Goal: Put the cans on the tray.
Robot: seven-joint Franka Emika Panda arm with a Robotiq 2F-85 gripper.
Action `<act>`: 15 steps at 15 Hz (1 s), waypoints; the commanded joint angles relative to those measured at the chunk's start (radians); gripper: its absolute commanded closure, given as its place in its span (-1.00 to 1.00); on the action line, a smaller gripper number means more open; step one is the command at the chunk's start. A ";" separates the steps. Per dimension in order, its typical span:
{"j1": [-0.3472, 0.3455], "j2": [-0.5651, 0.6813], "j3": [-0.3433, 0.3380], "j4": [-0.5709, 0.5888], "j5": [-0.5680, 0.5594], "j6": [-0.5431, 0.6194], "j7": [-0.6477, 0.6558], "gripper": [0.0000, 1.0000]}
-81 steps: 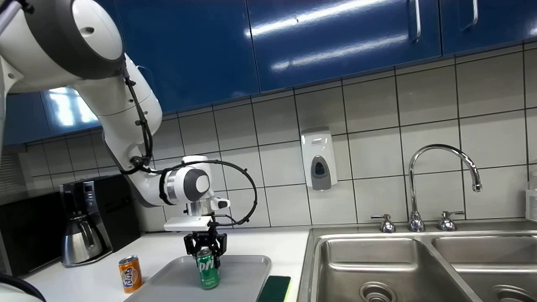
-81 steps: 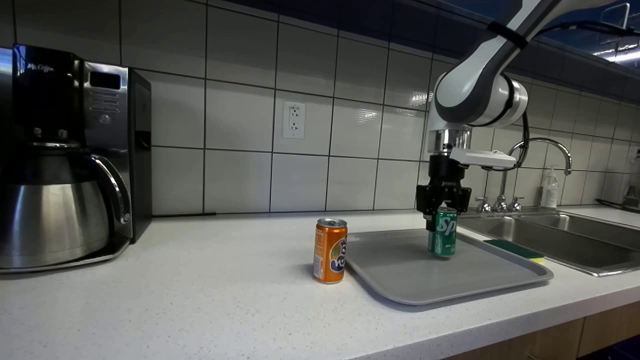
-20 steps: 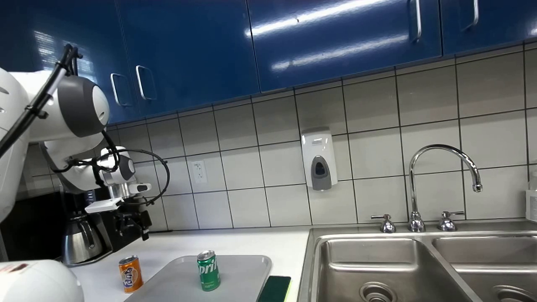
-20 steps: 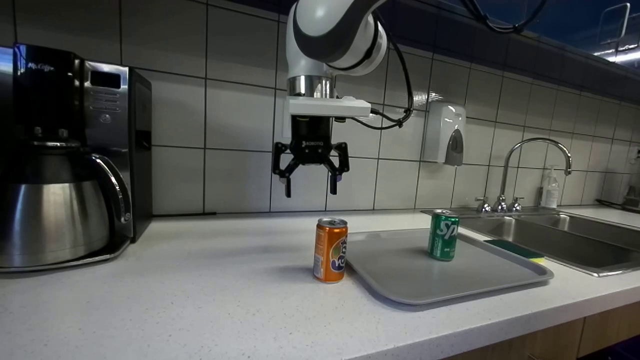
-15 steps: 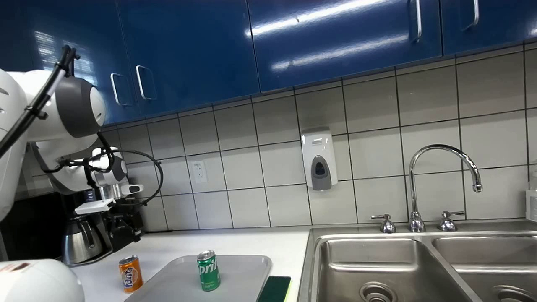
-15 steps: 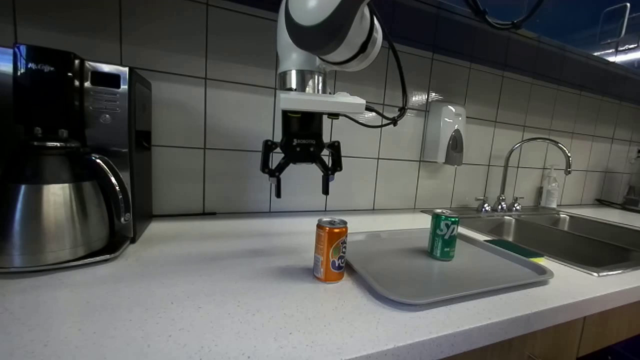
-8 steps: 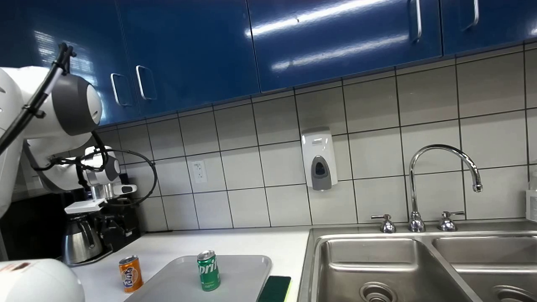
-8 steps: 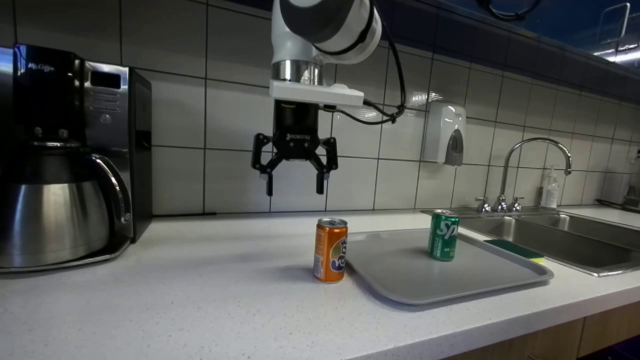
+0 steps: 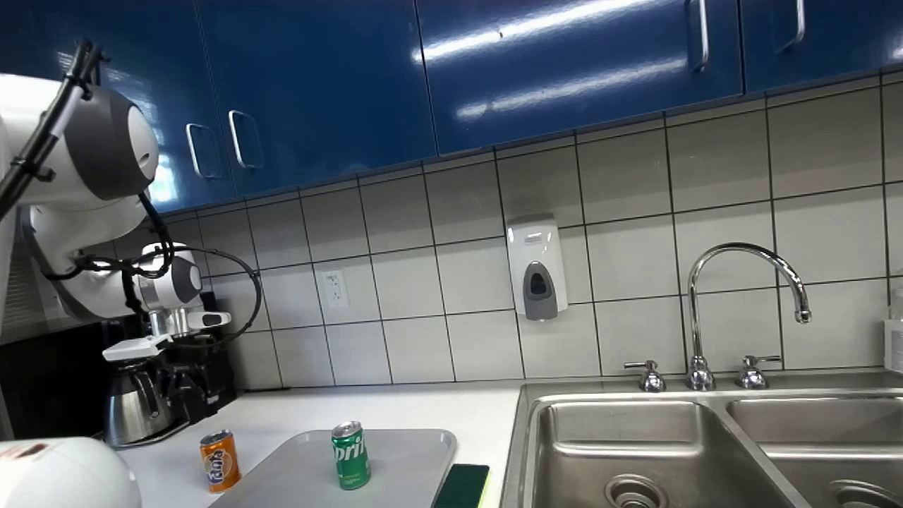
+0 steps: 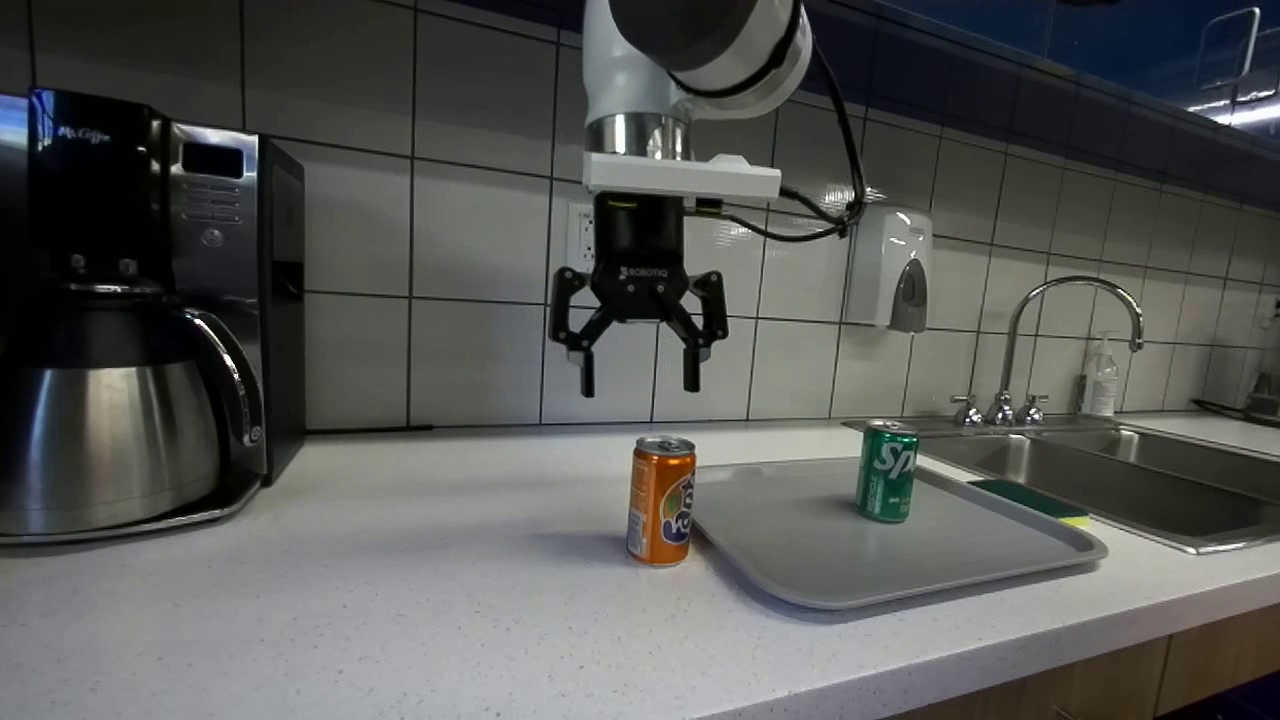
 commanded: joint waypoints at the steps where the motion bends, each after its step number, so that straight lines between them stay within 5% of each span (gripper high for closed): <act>1: -0.043 -0.099 0.014 -0.135 0.021 0.014 0.043 -1.00; 15: -0.114 -0.036 0.022 -0.121 0.023 0.173 -0.037 -1.00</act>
